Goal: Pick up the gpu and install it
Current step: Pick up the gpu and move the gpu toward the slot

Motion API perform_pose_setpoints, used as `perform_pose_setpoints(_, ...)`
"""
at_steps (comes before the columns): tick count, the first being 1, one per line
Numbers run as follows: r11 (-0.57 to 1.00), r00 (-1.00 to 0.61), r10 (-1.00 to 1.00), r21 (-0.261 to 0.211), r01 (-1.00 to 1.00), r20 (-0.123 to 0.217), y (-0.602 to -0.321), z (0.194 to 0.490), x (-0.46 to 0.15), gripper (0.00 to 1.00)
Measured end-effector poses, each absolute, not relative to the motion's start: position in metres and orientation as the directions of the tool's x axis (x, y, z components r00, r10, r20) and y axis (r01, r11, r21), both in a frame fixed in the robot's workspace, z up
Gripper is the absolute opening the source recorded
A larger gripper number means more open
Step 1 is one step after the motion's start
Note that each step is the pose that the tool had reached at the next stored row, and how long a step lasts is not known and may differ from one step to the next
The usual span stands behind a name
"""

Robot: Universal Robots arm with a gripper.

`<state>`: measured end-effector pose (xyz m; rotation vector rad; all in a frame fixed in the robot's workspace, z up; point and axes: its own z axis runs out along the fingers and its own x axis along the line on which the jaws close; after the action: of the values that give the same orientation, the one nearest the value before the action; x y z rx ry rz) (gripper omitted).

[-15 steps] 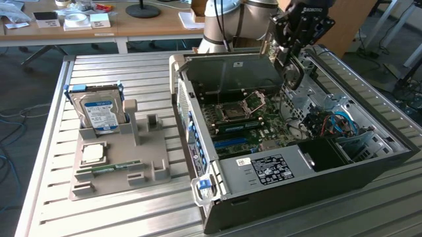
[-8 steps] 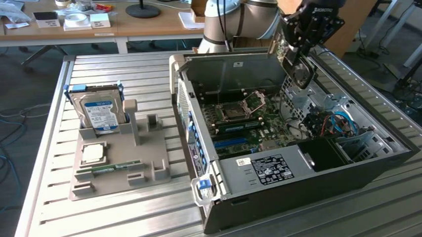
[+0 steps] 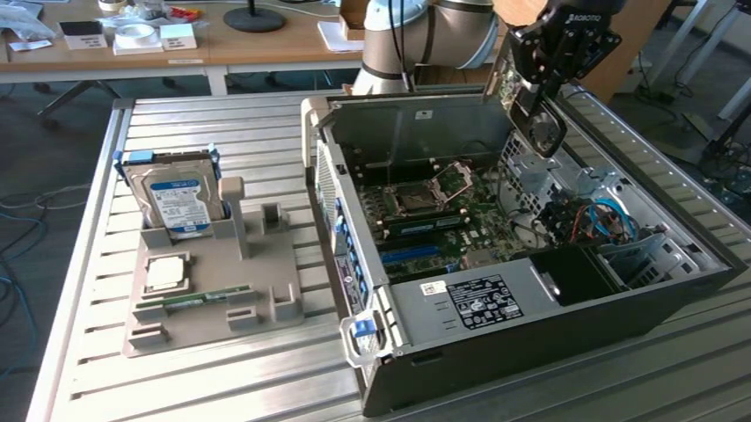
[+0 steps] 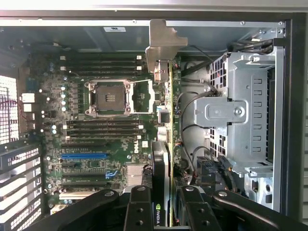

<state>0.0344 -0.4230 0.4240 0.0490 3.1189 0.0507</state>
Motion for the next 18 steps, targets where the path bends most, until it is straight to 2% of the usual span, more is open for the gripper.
perform_pose_setpoints(18,0.999,-0.999,0.032,0.033,0.031,-0.021,-0.4230,0.4240,0.0382,0.27)
